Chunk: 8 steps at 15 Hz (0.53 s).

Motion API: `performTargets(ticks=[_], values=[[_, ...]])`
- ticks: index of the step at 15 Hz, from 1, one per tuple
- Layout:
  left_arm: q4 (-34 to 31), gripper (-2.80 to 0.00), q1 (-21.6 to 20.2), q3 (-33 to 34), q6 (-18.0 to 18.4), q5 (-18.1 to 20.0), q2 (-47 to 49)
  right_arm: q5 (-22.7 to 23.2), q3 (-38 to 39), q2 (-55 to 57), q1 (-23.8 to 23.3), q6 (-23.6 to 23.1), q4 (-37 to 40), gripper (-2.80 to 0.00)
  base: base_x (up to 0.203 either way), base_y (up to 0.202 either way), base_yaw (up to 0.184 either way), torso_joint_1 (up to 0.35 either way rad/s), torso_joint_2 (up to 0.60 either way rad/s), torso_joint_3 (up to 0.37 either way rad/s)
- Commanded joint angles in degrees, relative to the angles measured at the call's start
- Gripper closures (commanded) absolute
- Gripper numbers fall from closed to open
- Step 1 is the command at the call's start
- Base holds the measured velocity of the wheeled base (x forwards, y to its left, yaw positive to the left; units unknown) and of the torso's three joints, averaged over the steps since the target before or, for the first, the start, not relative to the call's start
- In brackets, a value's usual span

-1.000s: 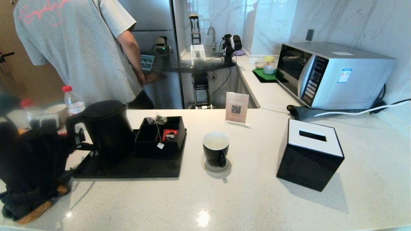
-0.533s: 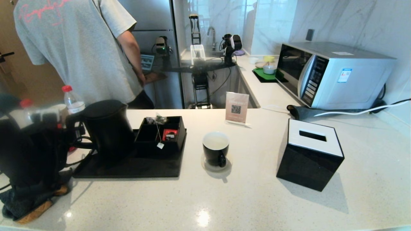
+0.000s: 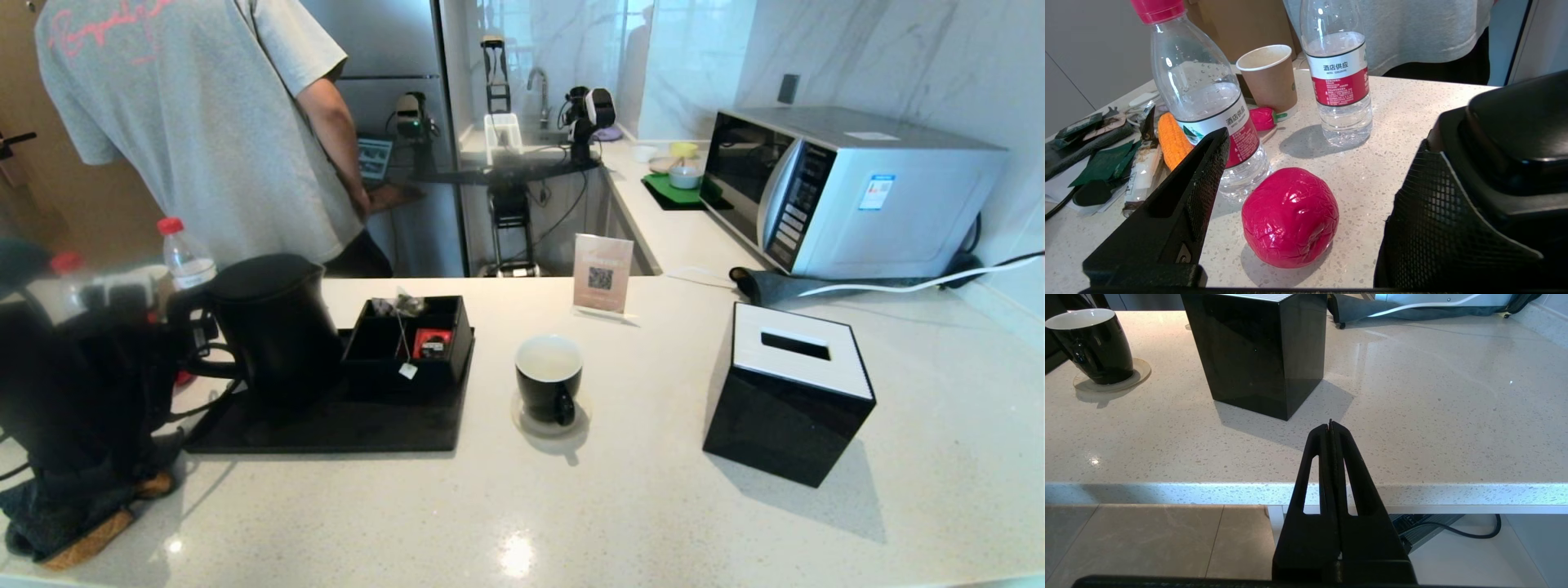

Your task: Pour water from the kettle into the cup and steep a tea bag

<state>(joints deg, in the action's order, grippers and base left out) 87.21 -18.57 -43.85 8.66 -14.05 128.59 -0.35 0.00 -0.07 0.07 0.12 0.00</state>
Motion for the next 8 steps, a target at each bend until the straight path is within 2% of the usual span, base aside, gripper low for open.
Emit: performTargets(ticks=[1,8], values=[[2.74,-2.8,0.02,-0.01,0.04,-0.1,0.0,-0.07,0.0,0.07,0.01,0.04,0.0,0.0,0.0,0.0,0.0,0.0,0.0,0.0],[2.74,-2.8,0.02,-2.02,0.48,1.75,0.35,-0.08,0.0,0.07,0.01,0.05,0.0,0.0,0.0,0.0,0.0,0.0,0.0,0.0]])
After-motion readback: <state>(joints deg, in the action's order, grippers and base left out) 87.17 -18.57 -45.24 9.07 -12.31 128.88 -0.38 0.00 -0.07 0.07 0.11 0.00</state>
